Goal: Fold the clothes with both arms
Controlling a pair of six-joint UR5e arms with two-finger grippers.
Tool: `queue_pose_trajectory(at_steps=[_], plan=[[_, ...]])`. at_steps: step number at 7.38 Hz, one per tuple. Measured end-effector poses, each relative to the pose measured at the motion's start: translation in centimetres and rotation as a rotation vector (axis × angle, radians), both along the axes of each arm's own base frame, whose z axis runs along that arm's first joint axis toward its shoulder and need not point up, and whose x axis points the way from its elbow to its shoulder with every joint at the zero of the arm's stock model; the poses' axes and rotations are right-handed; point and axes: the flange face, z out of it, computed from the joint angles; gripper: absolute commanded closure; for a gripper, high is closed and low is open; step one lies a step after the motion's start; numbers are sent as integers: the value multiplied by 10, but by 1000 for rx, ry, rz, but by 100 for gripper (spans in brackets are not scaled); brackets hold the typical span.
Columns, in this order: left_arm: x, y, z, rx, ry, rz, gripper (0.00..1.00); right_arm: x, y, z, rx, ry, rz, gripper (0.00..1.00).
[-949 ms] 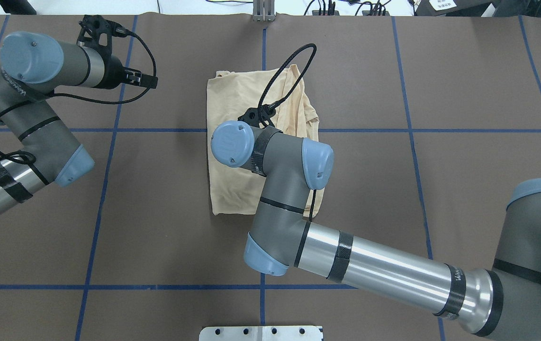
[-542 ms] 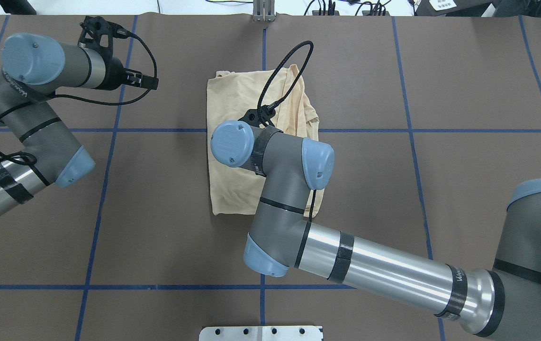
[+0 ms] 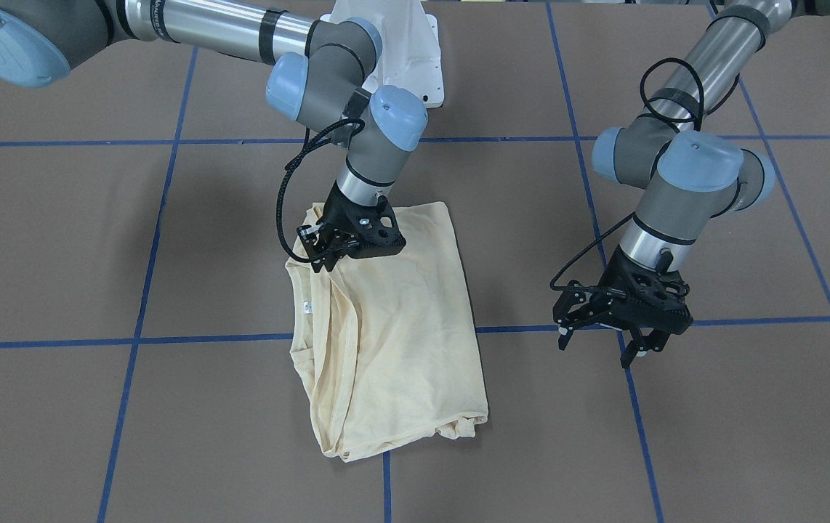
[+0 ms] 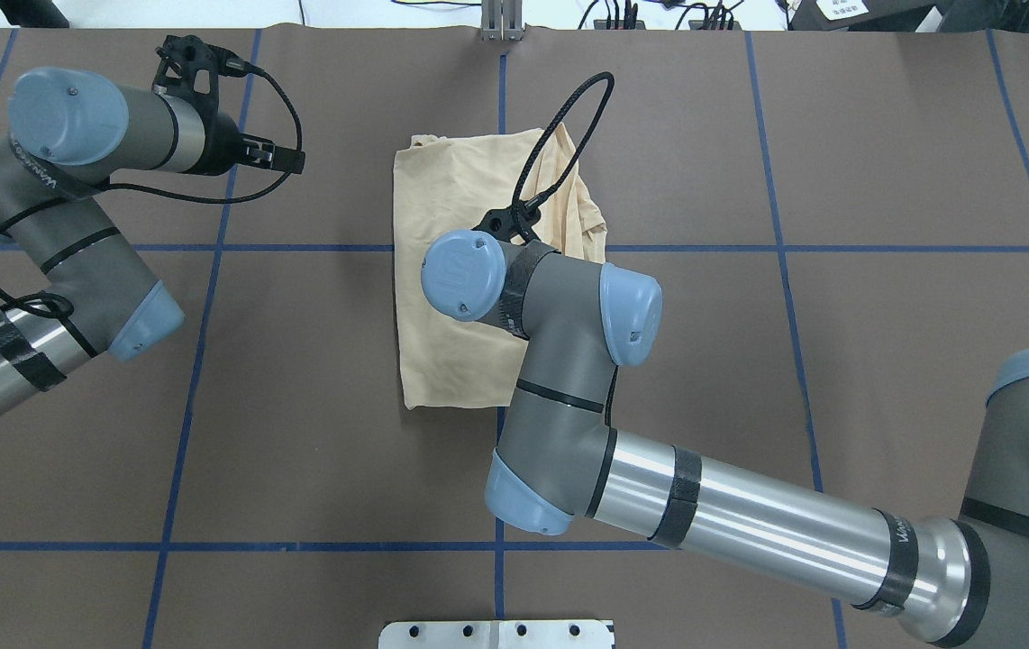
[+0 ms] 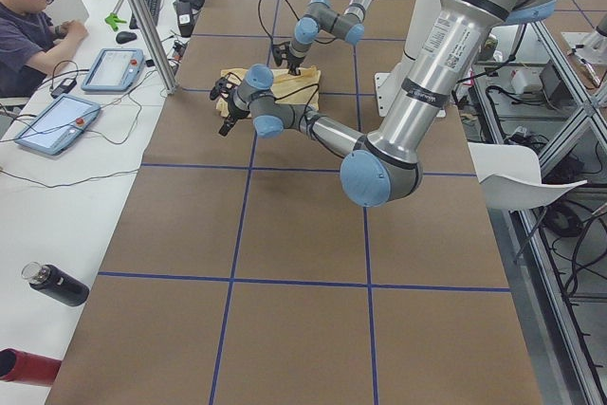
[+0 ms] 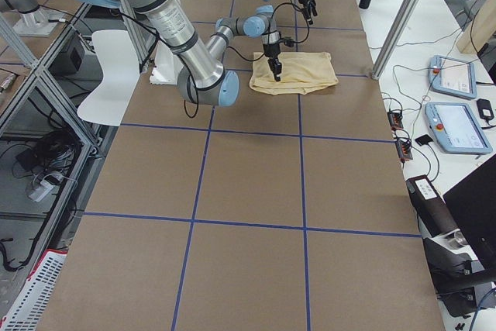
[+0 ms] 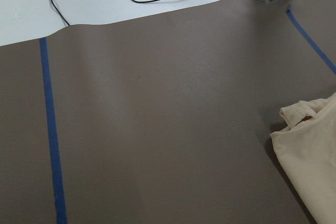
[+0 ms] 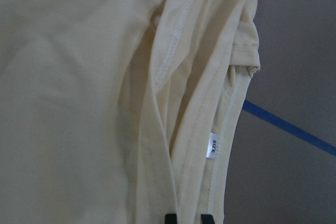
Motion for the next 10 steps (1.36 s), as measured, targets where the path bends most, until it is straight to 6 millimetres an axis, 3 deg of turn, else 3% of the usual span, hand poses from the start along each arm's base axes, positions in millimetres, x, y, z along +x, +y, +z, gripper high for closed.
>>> queue_pose_trajectory(at_steps=[2, 3, 4, 5, 6, 8, 10], plan=[[0, 0, 0, 0, 0, 0, 0, 7, 3, -11, 3, -37, 27, 100], [1, 0, 0, -1, 0, 0, 0, 11, 4, -19, 10, -61, 35, 83], [1, 0, 0, -1, 0, 0, 0, 13, 5, -20, 19, -86, 38, 79], [1, 0, 0, -1, 0, 0, 0, 12, 6, -12, 23, -100, 39, 67], [1, 0, 1, -1, 0, 0, 0, 9, 7, -4, 23, -103, 37, 62], [1, 0, 1, -2, -1, 1, 0, -3, 13, -3, 16, -104, 32, 61], [1, 1, 0, -1, 0, 2, 0, -30, 19, -10, -10, -91, 36, 64]])
